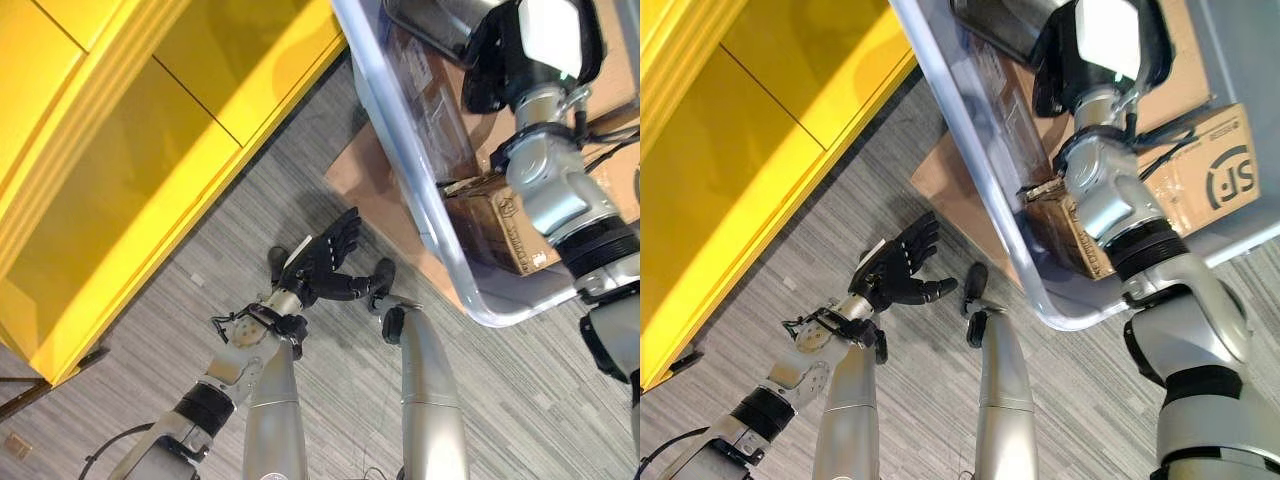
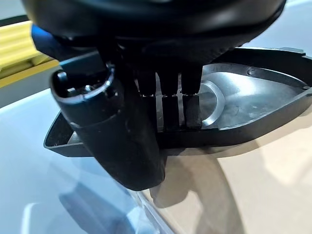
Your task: Move parts from the plastic box to the shelf.
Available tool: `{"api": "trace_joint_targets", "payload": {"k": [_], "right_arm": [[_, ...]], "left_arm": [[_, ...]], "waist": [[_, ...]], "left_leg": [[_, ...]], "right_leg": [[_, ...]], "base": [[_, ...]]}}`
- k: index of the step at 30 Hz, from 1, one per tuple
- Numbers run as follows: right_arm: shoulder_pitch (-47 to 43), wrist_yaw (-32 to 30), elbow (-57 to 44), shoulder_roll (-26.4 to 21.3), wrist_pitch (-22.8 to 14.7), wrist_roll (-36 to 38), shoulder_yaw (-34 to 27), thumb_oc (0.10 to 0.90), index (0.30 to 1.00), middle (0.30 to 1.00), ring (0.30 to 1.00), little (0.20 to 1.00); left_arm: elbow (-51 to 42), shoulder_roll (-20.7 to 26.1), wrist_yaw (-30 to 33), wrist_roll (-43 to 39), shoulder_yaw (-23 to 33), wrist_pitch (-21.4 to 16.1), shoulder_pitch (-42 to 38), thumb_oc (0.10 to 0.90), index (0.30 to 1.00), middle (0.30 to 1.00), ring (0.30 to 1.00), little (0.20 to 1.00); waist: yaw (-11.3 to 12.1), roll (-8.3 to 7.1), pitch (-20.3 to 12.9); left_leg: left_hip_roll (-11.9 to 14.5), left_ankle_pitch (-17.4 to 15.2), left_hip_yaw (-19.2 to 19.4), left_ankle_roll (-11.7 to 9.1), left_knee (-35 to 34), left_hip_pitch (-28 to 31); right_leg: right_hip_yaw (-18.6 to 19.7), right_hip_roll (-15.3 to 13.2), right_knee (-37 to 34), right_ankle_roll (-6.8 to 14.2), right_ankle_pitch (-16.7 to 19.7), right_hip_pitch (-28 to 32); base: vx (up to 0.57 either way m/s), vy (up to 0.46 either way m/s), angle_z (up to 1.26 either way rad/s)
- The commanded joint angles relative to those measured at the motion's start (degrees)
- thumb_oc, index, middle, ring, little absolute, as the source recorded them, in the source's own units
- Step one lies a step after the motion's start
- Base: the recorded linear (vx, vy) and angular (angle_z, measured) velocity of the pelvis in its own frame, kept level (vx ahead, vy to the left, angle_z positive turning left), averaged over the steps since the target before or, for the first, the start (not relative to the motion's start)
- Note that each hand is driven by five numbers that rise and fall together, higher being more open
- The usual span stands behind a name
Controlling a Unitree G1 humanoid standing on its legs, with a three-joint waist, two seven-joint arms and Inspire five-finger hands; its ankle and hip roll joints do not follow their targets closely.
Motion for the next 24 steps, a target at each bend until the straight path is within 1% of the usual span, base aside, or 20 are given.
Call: {"api": "trace_joint_targets", "payload": {"k": [1, 4, 5, 7, 11, 14, 15, 18, 19, 20, 23, 24], "right_arm": [[1.33, -4.92, -0.58, -3.37, 1.99, 2.99, -2.94, 0.4, 0.3, 0.3, 0.3, 0.3], [2.94, -5.64, -1.99, -2.92, 1.71, 2.77, -5.01, 0.4, 0.3, 0.3, 0.3, 0.3], [3.86, -5.87, -2.76, -2.65, 1.38, 2.84, -5.71, 0.4, 0.3, 0.3, 0.3, 0.3], [4.76, -5.35, -3.95, -2.61, 0.97, 2.73, -6.59, 0.4, 0.3, 0.3, 0.3, 0.3], [7.65, -4.65, -7.16, -2.49, -0.14, 3.19, -8.34, 0.4, 0.3, 0.3, 0.3, 0.3], [10.99, -4.18, -10.75, -2.4, -1.43, 2.96, -10.2, 0.4, 0.3, 0.3, 0.3, 0.3], [12.9, -3.47, -12.73, -2.32, -2.31, 2.19, -11.32, 0.4, 0.3, 0.3, 0.3, 0.3], [15.68, -2.34, -15.97, -2.13, -2.93, 1.43, -12.8, 0.4, 0.3, 0.3, 0.3, 0.3], [18.28, -2.08, -18.58, -1.83, -3.8, 0.37, -13.53, 0.4, 0.3, 0.3, 0.3, 0.3], [18.9, -1.98, -19.12, -1.79, -4.07, 0.31, -13.7, 0.4, 0.3, 0.3, 0.3, 0.3], [23.09, -0.2, -23.45, -1.86, -5.28, 0.16, -15.29, 0.4, 0.3, 0.3, 0.3, 0.3], [26.45, 1.81, -26.42, -1.85, -5.97, -0.99, -16.41, 0.4, 0.3, 0.3, 0.3, 0.3]], "left_arm": [[-5.97, -4.12, -0.93, 2.05, 1.79, -2.63, -2.27, 0.9, 1.0, 1.0, 1.0, 1.0], [-5.69, -5.03, -0.68, 1.41, 2.17, -2.79, -2.76, 0.9, 1.0, 1.0, 1.0, 1.0], [-6.29, -5.42, -0.15, 1.59, 2.35, -2.02, -2.89, 0.9, 1.0, 1.0, 1.0, 1.0], [-6.05, -5.79, -0.02, 1.48, 2.43, -2.25, -3.05, 0.9, 1.0, 1.0, 1.0, 1.0], [-6.74, -6.61, 1.4, 0.91, 3.15, -1.52, -3.57, 0.9, 1.0, 1.0, 1.0, 1.0], [-7.31, -6.78, 2.37, 0.8, 3.9, -1.02, -3.53, 0.9, 1.0, 1.0, 1.0, 1.0], [-7.54, -6.92, 2.58, 0.72, 4.26, -0.99, -3.38, 0.9, 1.0, 1.0, 1.0, 1.0], [-7.98, -7.07, 3.19, 0.46, 4.83, -0.75, -3.0, 0.9, 1.0, 1.0, 1.0, 1.0], [-8.44, -7.33, 3.53, 0.32, 5.47, -0.42, -2.54, 0.9, 1.0, 1.0, 1.0, 1.0], [-8.59, -7.33, 3.71, 0.22, 5.57, -0.27, -2.42, 0.9, 1.0, 1.0, 1.0, 1.0], [-9.06, -7.56, 4.21, 0.78, 6.39, -0.16, -1.72, 0.9, 1.0, 1.0, 1.0, 1.0], [-9.65, -7.49, 4.8, 0.96, 7.07, 0.0, -1.27, 0.9, 1.0, 1.0, 1.0, 1.0]], "waist": [[-1.76, 2.86, 3.3], [-2.54, 3.19, 3.3], [-2.85, 3.4, 3.3], [-3.31, 3.55, 3.3], [-4.42, 3.71, 3.3], [-5.44, 3.63, 3.3], [-5.99, 3.61, 3.3], [-6.7, 3.6, 3.3], [-7.39, 3.57, 3.3], [-7.53, 3.55, 3.3], [-8.57, 3.35, 3.3], [-9.21, 3.15, 3.3]], "left_leg": [[3.74, -8.36, 0.18, 0.25, 5.17, 3.86], [3.96, -8.61, 1.2, 0.25, 4.15, 6.86], [4.1, -8.54, 1.68, 0.21, 3.5, 8.35], [4.22, -8.54, 2.12, 0.16, 2.92, 10.0], [4.57, -8.65, 3.33, 0.06, 1.48, 14.16], [4.84, -8.79, 4.05, -0.06, 0.48, 17.37], [5.01, -8.81, 4.53, -0.14, -0.34, 19.32], [5.25, -8.87, 5.0, -0.32, -1.23, 21.9], [5.66, -8.93, 5.57, -0.45, -1.94, 24.21], [5.73, -8.96, 5.69, -0.47, -2.09, 24.78], [6.05, -9.19, 6.62, -0.49, -3.11, 28.16], [6.11, -9.53, 7.18, -0.49, -3.53, 30.44]], "right_leg": [[4.75, 4.08, -5.98, 3.22, -1.19, 7.51], [5.4, 3.89, -6.94, 3.27, -1.05, 9.65], [5.75, 3.82, -7.46, 3.33, -0.99, 10.69], [6.01, 3.73, -7.85, 3.35, -0.93, 11.85], [6.72, 3.42, -9.26, 3.46, -0.75, 15.01], [7.16, 3.31, -10.44, 3.52, -0.59, 17.62], [7.39, 3.24, -11.19, 3.58, -0.42, 19.07], [7.59, 3.13, -12.57, 3.61, -0.17, 21.38], [7.78, 3.01, -13.83, 3.65, 0.09, 23.5], [7.83, 2.99, -14.08, 3.65, 0.14, 24.01], [8.16, 2.79, -15.72, 3.84, 0.62, 26.99], [8.21, 2.64, -16.89, 4.0, 0.82, 29.42]], "base": [[-0.01, 0.113, -0.13], [-0.01, 0.119, -0.1], [-0.01, 0.148, -0.12], [-0.01, 0.108, -0.12], [-0.01, 0.12, -0.12], [-0.01, 0.12, -0.04], [-0.01, 0.123, -0.04], [0.0, 0.116, -0.05], [0.02, 0.108, -0.07], [0.02, 0.133, -0.09], [0.01, 0.118, -0.13], [0.0, 0.13, -0.13]]}}
